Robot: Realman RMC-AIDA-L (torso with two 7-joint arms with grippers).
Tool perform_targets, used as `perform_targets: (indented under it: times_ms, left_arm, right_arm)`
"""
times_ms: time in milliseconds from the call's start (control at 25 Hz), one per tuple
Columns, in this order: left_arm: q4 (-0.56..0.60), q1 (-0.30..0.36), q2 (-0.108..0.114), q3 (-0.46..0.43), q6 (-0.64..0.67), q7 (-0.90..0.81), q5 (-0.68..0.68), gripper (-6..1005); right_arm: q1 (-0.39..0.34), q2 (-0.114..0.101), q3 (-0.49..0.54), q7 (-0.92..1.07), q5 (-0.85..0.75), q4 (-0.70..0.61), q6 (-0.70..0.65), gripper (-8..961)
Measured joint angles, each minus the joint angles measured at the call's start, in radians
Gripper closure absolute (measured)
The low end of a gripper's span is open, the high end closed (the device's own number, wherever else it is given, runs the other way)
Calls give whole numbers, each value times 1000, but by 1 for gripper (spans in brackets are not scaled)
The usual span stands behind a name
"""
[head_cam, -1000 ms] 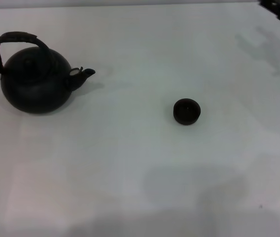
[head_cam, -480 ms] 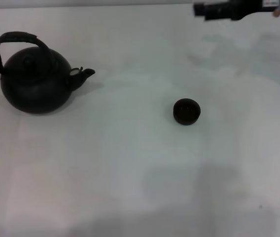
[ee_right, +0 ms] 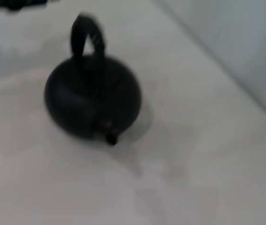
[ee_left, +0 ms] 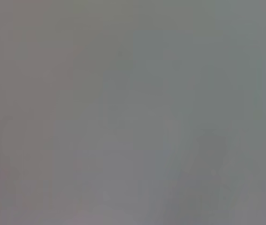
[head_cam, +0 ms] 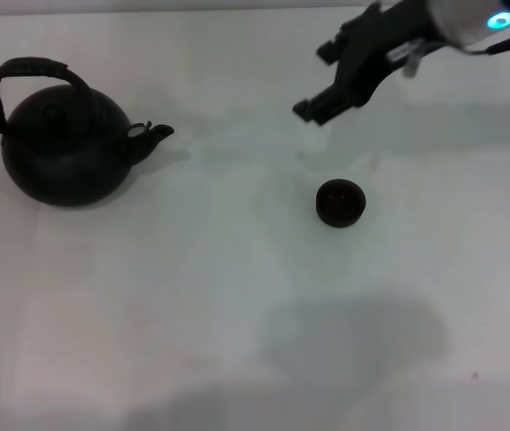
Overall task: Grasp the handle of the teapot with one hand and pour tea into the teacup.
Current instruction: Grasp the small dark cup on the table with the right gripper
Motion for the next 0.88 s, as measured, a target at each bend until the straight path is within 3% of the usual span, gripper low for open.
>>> perform_targets:
  times_ms: [240,440,880]
  left_arm:
    - [1,-9,1,0,-2,-1,-9,124]
    - [1,-10,2,0,-7,-1,-14,123]
    - [-1,-12,3,0,-10,0,-28,123]
  right_arm:
    - [97,7,-179,87,-84,41,12,97]
    - [152,12,-265,121,-88,110,4,97]
    - [200,16,-398,178,-80,239,-72,97]
